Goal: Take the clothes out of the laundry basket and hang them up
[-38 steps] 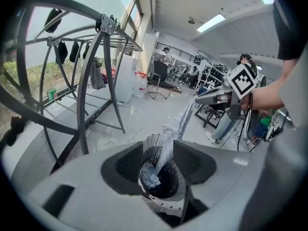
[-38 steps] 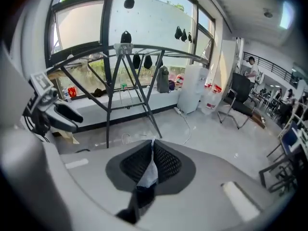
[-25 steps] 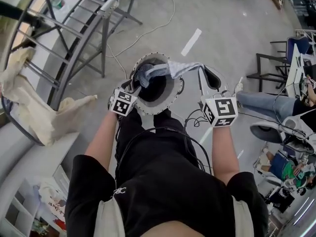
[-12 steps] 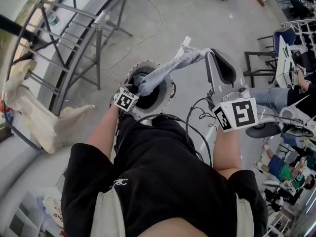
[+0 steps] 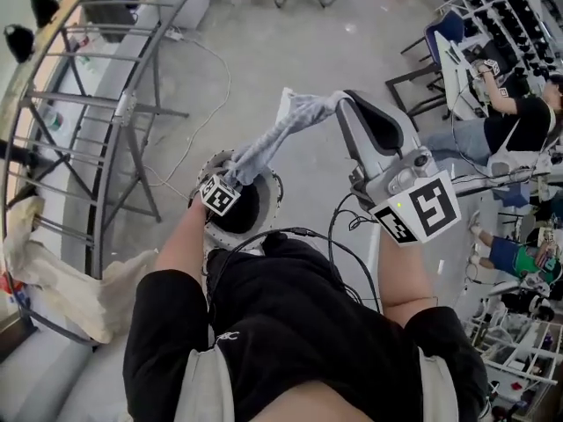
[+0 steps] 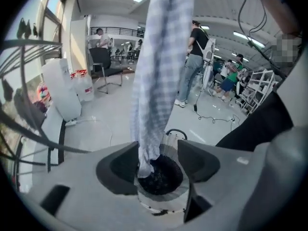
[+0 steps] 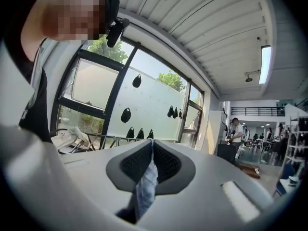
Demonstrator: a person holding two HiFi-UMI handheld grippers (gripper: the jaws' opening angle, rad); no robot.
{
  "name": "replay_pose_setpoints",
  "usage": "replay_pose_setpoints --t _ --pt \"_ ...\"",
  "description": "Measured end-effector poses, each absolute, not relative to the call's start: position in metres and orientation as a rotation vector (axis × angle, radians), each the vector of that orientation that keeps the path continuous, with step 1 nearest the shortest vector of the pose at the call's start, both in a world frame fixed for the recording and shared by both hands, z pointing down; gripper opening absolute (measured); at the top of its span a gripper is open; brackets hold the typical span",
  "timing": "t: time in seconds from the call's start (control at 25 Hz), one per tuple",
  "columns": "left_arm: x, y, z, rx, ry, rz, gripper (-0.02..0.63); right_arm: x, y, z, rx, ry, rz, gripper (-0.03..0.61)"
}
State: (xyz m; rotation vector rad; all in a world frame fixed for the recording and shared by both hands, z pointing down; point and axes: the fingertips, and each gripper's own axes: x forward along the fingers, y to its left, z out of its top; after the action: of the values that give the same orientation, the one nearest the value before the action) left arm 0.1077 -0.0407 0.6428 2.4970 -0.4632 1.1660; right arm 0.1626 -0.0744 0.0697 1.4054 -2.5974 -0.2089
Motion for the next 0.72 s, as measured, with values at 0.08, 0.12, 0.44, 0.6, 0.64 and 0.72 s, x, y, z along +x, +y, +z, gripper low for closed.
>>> replay_pose_setpoints --t 0.08,0.12,0.44,0.6,0.64,0.72 --pt "0.135 -0.057 0.635 2.540 -0.453 1.168 0.266 0.173 -0.065 0.056 1.427 -2.633 -0.171 0.028" --pt "0.146 -0.064 0.632 2.551 -0.455 1.165 0.265 0.178 -0.060 0.049 1.437 -2.650 -0.154 0.028" --pt "0.137 -0.078 0.602 2.495 -0.433 1.124 0.014 0.211 -0.051 0.043 1.567 -2.563 -0.205 0.028" --pt "0.112 -0.084 0.559 2.461 -0.528 0.893 0.012 0.235 -0.059 0.057 1.628 -2.564 -0.137 0.028" --pt "0.106 -0.086 0.545 2.470 -0.551 0.854 0.012 0.241 -0.060 0.060 1.639 -2.567 -0.119 0.028" --pt "0.099 -0.090 0.513 2.502 -0.591 0.778 0.012 0.250 -0.063 0.065 1.652 -2.580 -0.087 0.028"
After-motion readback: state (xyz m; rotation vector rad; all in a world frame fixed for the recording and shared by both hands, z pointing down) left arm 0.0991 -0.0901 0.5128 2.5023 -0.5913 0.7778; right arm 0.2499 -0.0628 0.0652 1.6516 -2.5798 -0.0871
